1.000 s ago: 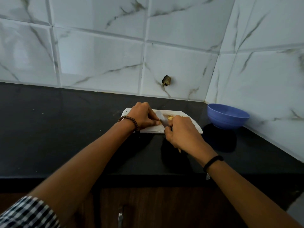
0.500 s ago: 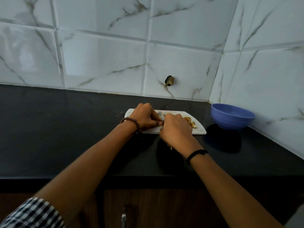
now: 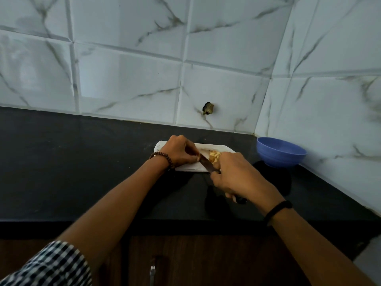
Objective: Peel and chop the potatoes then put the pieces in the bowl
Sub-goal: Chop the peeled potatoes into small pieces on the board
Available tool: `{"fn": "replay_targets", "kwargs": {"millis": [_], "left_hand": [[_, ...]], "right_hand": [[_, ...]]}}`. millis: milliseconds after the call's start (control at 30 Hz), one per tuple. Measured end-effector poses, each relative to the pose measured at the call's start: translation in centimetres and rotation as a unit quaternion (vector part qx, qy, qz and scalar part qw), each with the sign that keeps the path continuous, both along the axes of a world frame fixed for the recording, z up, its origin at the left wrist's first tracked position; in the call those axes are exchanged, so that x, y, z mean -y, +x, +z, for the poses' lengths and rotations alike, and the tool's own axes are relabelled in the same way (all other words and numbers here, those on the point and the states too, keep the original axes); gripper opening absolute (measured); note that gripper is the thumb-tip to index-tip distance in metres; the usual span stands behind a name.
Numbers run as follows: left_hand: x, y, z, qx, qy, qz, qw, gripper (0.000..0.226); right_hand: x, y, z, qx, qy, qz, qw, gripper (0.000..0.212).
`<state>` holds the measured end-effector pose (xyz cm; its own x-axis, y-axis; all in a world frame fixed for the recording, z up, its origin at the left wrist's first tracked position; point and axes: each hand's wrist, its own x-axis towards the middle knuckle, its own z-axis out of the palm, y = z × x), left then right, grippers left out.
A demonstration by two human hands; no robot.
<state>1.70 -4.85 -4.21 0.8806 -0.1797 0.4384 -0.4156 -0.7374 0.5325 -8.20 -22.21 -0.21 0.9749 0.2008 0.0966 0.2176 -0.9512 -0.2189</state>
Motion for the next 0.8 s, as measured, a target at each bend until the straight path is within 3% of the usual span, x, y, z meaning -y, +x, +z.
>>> {"fn": "replay_targets", "kwargs": {"millis": [167,333,533,633,800], "left_hand": [[-0.1,0.3,0.0,-0.021,-0.016,-0.006,1.000,0.022],[-0.3,0.5,0.2,-0.041,-0.040,-0.005,0.998,0.036],[-0.9,1.3,-0.5,0.079,-0.066,0.077,0.992,0.027],[-1.8,2.0,-0.9,0.120,-0.028,0.139,0.983,0.027],[-2.0,3.1,-1.2,0.086,0.098,0.160,0.978,0.037]], "right_hand": [[1.7,-0.8,2.1,-0.063,0.040,0.004,0.997,0.026],[2.1,-0.2,1.8,-0.010,0.092,-0.006,0.996,0.031],[0.4,0.6,-0.3,0.072,0.082,0.026,0.994,0.029],[0.1,1.2,-1.3,0.072,0.054,0.035,0.995,0.030],[2.2,1.8,-1.6,0.045,0.072,0.005,0.996,0.036]]}}
